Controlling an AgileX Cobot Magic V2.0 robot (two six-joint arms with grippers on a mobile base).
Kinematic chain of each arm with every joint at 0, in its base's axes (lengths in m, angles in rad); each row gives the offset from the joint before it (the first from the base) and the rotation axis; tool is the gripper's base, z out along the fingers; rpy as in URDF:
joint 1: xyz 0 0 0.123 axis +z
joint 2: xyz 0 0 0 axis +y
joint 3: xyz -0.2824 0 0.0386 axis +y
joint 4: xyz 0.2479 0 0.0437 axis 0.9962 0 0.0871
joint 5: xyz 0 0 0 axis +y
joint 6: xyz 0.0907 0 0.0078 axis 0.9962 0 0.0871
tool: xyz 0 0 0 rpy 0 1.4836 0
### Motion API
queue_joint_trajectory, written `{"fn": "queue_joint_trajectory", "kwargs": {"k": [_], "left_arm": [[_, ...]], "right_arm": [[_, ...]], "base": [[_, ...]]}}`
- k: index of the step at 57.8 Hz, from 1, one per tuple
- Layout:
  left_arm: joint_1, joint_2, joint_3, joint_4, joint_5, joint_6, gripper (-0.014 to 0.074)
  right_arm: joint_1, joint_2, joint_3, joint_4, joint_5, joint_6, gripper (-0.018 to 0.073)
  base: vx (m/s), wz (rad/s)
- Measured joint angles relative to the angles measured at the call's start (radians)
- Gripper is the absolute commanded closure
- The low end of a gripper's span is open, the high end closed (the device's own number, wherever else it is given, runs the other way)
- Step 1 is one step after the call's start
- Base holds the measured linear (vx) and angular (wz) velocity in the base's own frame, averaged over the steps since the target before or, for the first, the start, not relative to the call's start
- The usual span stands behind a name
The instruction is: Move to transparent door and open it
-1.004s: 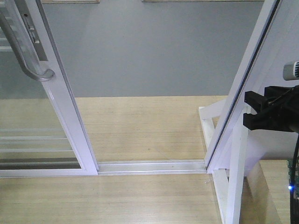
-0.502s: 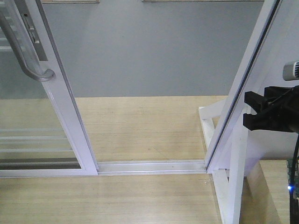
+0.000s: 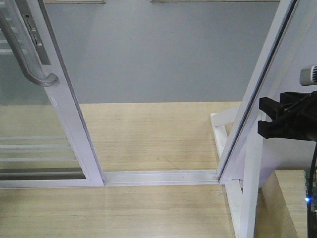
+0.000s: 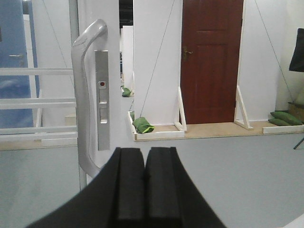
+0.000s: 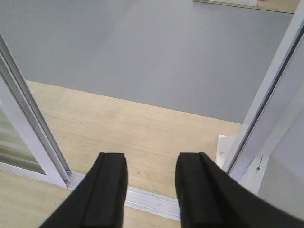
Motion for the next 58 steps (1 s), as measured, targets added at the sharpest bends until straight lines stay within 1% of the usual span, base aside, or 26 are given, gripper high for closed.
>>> {"fn": "queue_joint_trajectory", "kwargs": {"k": [5, 9, 12, 18, 20, 24, 26, 34, 40, 48, 58], "left_arm": [[0.000, 0.000, 0.000, 0.000, 0.000, 0.000, 0.0603], [0.000, 0.000, 0.000, 0.000, 0.000, 0.000, 0.0603], [0.000, 0.000, 0.000, 0.000, 0.000, 0.000, 0.0603], [0.000, 0.000, 0.000, 0.000, 0.000, 0.000, 0.0602], [0.000, 0.000, 0.000, 0.000, 0.000, 0.000, 0.0602], [0.000, 0.000, 0.000, 0.000, 0.000, 0.000, 0.0602], [0.000, 0.000, 0.000, 0.000, 0.000, 0.000, 0.0602], [0.000, 0.000, 0.000, 0.000, 0.000, 0.000, 0.0602], [0.000, 0.000, 0.000, 0.000, 0.000, 0.000, 0.0602], [0.000, 0.000, 0.000, 0.000, 0.000, 0.000, 0.0602], [0.000, 0.000, 0.000, 0.000, -0.001, 0.000, 0.0602]], "right_arm": [[0.000, -0.019, 0.022, -0.034, -0.006, -0.011, 0.0259], [0.000, -0.053, 0.061, -0.058, -0.013, -0.021, 0.0302], [0.000, -0.095, 0.102, -0.072, -0.026, -0.023, 0.0362], [-0.001, -0.223, 0.200, -0.096, -0.087, -0.026, 0.0541], [-0.006, -0.266, 0.232, -0.101, -0.114, -0.026, 0.0574], [-0.033, -0.361, 0.294, -0.102, -0.161, -0.026, 0.0571], [-0.059, -0.408, 0.327, -0.103, -0.181, -0.025, 0.0571], [-0.160, -0.599, 0.427, -0.108, -0.196, 0.018, 0.0570], [-0.217, -0.726, 0.500, -0.165, -0.183, 0.072, 0.0570], [-0.250, -0.866, 0.587, -0.236, -0.155, 0.137, 0.0567], [-0.251, -0.915, 0.597, -0.252, -0.081, 0.157, 0.0567]], "base": [[0.00, 0.00], [0.00, 0.00], [0.00, 0.00], [0.00, 0.00], [0.00, 0.00], [0.00, 0.00], [0.00, 0.00], [0.00, 0.00], [0.00, 0.00], [0.00, 0.00], [0.00, 0.00]]}}
